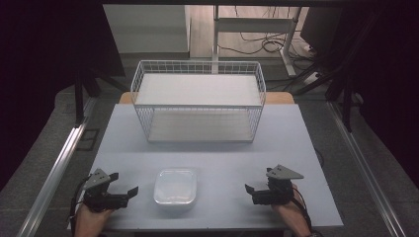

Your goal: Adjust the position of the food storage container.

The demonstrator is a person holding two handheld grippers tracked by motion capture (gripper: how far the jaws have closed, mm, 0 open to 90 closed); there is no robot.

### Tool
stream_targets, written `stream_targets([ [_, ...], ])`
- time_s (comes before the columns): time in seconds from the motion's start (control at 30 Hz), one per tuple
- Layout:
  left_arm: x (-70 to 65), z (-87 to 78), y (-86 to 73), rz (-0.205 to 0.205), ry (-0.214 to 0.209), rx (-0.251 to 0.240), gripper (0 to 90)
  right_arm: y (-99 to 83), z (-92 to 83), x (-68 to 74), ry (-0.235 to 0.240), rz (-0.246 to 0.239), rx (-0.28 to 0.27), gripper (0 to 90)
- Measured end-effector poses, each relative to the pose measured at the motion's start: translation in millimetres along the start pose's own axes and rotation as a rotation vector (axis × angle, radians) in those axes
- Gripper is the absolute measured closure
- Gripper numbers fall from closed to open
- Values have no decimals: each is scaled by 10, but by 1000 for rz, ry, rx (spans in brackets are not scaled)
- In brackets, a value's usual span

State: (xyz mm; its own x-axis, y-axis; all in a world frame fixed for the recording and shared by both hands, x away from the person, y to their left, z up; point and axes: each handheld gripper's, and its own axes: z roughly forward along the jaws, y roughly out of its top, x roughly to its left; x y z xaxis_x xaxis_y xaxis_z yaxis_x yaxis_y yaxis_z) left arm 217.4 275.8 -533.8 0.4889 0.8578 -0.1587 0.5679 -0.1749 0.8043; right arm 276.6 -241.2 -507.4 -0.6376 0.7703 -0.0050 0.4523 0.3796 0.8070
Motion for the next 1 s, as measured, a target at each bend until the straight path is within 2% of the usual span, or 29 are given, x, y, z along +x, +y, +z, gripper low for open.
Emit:
stream_targets([
  [0.13, 4, 6, -7, 1, -6, 2, 39, -6, 47, 23, 19, 9, 11, 0],
  [0.23, 21, -5, -5, -11, -11, -6, 41, 8, 43, 45, 4, -3, 0, 0],
  [0.33, 26, 2, -5, -15, -16, -3, 40, 9, 46, 50, -29, -31, 18, 0],
  [0.4, 22, 10, -3, -14, -15, 5, 39, 11, 46, 52, -31, -35, 21, 0],
  [0.57, 3, 28, 8, -20, -27, 13, 39, 28, 29, 69, -18, -36, 29, 0],
  [0.7, -21, 45, 21, -18, -27, 32, 72, 47, 16, 75, -11, -24, 27, 0],
  [0.87, -94, 43, 58, 14, -66, 35, 212, 64, 18, 93, -9, -18, 42, 1],
  [0.93, -121, 57, 67, 22, -98, 46, 306, 72, 17, 102, -6, -14, 42, 11],
  [1.0, -142, 77, 76, 26, -106, 64, 382, 86, 11, 121, -3, -22, 48, 39],
])
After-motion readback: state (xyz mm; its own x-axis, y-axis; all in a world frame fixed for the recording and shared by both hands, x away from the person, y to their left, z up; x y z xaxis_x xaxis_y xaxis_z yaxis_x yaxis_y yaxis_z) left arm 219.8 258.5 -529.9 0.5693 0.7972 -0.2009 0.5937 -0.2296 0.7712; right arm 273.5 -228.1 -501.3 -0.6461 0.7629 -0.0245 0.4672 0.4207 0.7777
